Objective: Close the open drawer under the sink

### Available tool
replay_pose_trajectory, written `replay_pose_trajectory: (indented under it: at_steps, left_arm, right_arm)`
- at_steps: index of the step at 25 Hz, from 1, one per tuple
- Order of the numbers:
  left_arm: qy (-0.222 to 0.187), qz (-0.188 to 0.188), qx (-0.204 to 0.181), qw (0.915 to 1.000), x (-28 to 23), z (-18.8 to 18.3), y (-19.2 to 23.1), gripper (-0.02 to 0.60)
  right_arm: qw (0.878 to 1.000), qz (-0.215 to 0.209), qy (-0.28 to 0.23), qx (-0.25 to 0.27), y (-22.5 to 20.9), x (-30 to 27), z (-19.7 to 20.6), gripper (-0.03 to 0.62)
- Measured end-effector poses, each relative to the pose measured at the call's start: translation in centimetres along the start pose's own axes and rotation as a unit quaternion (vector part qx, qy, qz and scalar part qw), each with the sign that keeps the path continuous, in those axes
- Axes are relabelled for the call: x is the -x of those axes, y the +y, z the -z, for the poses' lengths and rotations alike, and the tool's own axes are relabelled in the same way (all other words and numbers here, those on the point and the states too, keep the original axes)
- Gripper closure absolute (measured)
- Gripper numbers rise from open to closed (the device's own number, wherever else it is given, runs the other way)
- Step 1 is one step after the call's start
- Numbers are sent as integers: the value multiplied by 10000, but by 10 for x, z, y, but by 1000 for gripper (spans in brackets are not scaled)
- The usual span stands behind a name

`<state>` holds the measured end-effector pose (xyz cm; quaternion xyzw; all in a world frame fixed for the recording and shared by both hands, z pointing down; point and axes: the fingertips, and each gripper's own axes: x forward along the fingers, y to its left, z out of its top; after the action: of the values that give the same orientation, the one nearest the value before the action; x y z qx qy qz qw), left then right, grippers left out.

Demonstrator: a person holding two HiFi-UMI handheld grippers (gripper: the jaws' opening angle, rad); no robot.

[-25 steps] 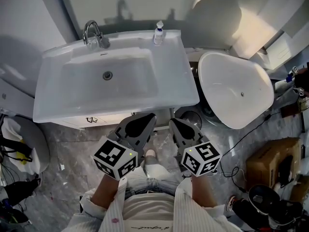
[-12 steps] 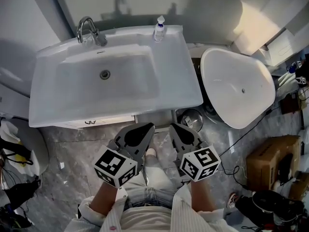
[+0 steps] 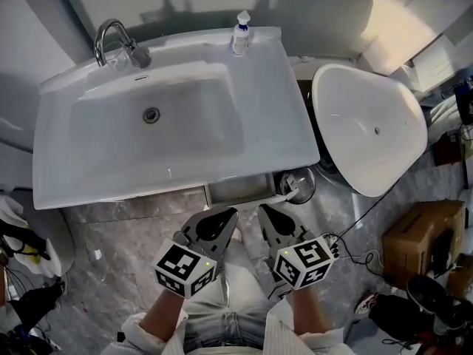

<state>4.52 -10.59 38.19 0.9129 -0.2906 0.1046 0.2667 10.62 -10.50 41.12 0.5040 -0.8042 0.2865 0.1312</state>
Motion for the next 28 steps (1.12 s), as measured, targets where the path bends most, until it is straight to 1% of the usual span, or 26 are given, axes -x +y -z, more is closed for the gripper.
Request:
replay_pose_trajectory:
  at_steps: [7, 11, 15, 19, 23, 28]
  left_arm:
    - [389, 66, 43, 9992, -25, 56, 9, 566]
    - [610, 44, 154, 9980, -35, 88, 14, 566]
    - [784, -52, 292, 9965, -44, 119, 18, 566]
    - [959, -97, 449, 9943, -53, 149, 22, 566]
    - [1146, -159, 520, 9919, -62, 177, 28, 566]
    - [1174, -434, 601, 9903, -69, 198, 39, 566]
  right_arm:
    - [9992, 142, 244, -288, -20, -11, 46, 585]
    - [9979, 223, 427, -441, -29, -17, 76, 585]
    - [9963, 270, 578, -577, -39, -24, 104, 585]
    - [9953, 291, 681, -621, -46, -32, 126, 585]
    - [9947, 345, 743, -622, -53, -40, 146, 585]
    - [9933, 388, 839, -686, -65, -45, 168, 585]
